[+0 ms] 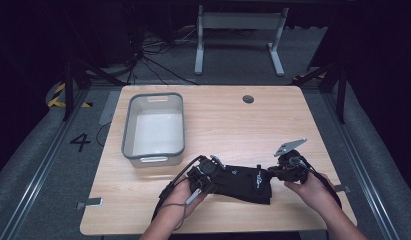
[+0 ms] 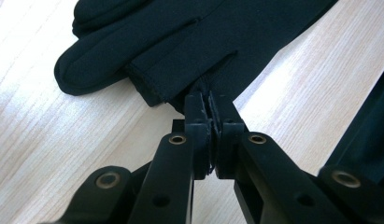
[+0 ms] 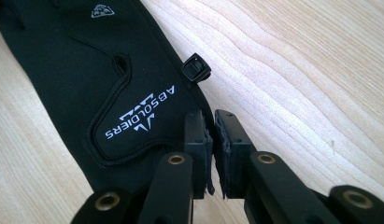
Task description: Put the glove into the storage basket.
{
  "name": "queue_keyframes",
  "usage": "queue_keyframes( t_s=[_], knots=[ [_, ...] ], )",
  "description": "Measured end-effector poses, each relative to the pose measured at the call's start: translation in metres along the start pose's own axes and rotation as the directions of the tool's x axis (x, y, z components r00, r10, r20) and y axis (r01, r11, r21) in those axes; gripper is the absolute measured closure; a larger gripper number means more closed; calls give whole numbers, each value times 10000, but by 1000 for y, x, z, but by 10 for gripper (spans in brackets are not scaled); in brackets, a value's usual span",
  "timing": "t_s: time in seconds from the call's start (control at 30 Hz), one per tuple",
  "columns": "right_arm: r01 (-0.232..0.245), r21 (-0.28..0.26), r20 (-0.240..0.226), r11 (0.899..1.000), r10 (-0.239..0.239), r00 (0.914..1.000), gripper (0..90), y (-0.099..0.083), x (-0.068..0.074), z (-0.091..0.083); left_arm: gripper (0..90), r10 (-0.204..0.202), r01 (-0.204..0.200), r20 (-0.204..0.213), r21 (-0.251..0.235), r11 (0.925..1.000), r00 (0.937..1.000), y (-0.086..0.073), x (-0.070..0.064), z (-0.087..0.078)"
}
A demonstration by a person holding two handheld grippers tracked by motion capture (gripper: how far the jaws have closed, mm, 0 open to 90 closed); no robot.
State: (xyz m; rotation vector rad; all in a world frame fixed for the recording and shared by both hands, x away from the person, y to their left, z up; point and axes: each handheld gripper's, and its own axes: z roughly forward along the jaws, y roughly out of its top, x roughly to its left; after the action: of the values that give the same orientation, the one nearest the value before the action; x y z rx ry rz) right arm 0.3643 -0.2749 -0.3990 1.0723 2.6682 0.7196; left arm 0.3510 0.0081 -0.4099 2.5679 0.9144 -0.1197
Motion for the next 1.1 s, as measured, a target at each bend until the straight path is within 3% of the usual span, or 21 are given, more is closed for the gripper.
queue_keyframes(
  t_s=[0.13, 0.27, 0.33, 0.43, 0.47, 0.63, 0.7, 0.97, 1.1],
  knots=[
    [-83, -82, -105, 9999, 82, 9999, 813, -1, -1, -2, 869, -163, 161, 109, 230, 9996, 9998, 0, 4, 7],
    [-126, 202, 17, 9997, 125, 9999, 723, -3, -2, 4, 866, -173, 169, 97, 394, 9991, 9998, 0, 6, 11],
    [-73, -18, 125, 10000, 73, 9999, 716, -5, -2, 1, 857, -231, 222, 161, 536, 9983, 9996, 1, 7, 13],
    [-61, -193, 170, 9998, 64, 9998, 716, -4, 0, -3, 791, -322, 316, 96, 531, 9981, 9994, 0, 8, 12],
    [9, -229, 145, 9997, -5, 9999, 715, -4, 2, -4, 769, -399, 386, 246, 500, 9980, 9989, 0, 10, 7],
    [3, -270, 179, 9996, 2, 9998, 696, -5, 2, -5, 658, -520, 514, 423, 143, 9986, 9978, -2, 13, -8],
    [-27, -332, 254, 9994, 35, 9997, 695, -6, 2, -7, 631, -297, 293, 525, 84, 9995, 9982, -2, 13, -13],
    [-275, -687, 353, 9973, 300, 9989, 683, -13, -4, -16, 574, -51, 74, 255, -899, 9959, 9997, 3, 8, -24],
    [-476, -745, 345, 9961, 503, 9981, 672, -17, -9, -18, 550, 101, -77, 206, -1134, 9935, 9997, 6, 7, -27]
  ],
)
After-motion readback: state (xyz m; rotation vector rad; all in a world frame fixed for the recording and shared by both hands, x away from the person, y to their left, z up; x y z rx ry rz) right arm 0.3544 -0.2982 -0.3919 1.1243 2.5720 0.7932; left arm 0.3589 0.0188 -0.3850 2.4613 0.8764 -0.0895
